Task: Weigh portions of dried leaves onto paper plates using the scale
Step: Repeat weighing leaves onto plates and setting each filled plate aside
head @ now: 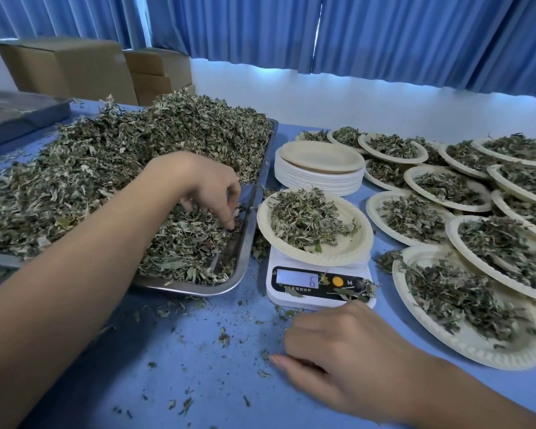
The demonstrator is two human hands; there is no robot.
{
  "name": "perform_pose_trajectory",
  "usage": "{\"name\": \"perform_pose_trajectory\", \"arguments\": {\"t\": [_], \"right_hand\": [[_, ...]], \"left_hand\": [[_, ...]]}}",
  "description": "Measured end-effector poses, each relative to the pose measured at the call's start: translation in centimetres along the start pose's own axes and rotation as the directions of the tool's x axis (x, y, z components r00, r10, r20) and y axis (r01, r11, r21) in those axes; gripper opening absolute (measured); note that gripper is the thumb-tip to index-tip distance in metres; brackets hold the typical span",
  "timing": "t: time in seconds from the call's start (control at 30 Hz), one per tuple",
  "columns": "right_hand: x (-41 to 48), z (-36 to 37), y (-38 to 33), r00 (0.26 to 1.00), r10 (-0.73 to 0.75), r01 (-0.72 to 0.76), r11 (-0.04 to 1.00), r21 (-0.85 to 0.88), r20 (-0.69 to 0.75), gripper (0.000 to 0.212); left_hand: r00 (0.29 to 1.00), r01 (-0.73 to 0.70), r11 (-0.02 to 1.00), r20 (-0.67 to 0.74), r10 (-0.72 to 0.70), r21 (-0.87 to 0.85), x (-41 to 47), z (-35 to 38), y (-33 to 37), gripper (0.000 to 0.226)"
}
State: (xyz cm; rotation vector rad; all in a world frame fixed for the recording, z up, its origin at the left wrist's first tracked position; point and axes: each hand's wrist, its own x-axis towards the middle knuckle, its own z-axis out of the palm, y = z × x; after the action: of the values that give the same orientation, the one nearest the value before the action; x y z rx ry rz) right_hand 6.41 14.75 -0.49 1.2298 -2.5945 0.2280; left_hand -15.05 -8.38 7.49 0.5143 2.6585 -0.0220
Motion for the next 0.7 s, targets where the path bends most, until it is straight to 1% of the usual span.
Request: {"name": "perform_pose_trajectory", "arguments": {"t": [0.07,0.17,0.23,0.3,0.4,0.53,0.63,0.7], "right_hand": [[0.0,-0.1,0.0,1.000,-0.003,0.003,1.000,-0.001,-0.002,0.039],[0.2,-0.3,-0.1,1.000,-0.009,0.009,1.000,-0.007,-0.012,0.039],[0.2,-0.3,-0.1,1.000,-0.013,0.013,1.000,-0.005,-0.011,0.039],[0.1,-0.3,-0.2,1.000,-0.013,0.013,1.000,-0.008,-0.015,0.040],[0.2,-0.3,-0.2,1.000,-0.017,0.017,1.000,-0.014,-0.010,0.040],[0.3,-0.4,-0.2,0.999,-0.029,0.029,1.000,-0.011,-0.025,0.041],[0.2,-0.4,-0.2,0.999,-0.030,0.030,1.000,-0.008,-0.012,0.040],[0.2,-0.4,-0.3,1.000,-0.025,0.025,1.000,-0.009,-0.002,0.039]], "left_hand": [[1.000,-0.004,0.998,0.023,0.006,-0.061,0.1,0.0,0.1,0.027],[0.989,-0.031,0.989,0.137,0.052,-0.146,-0.5,-0.1,0.7,0.031],[0.979,-0.056,0.984,0.186,0.088,-0.169,-1.1,-0.3,1.3,0.037],[0.975,-0.060,0.985,0.200,0.091,-0.160,-1.7,-0.3,1.9,0.043],[0.978,-0.040,0.995,0.201,0.059,-0.096,-2.2,0.1,2.5,0.042],[0.987,-0.025,1.000,0.159,0.027,-0.019,-2.4,1.3,2.8,0.022],[0.991,-0.036,0.999,0.130,0.039,-0.023,-2.9,1.9,2.8,0.020],[0.995,-0.059,0.997,0.080,0.063,-0.057,-3.4,1.9,2.7,0.016]]}}
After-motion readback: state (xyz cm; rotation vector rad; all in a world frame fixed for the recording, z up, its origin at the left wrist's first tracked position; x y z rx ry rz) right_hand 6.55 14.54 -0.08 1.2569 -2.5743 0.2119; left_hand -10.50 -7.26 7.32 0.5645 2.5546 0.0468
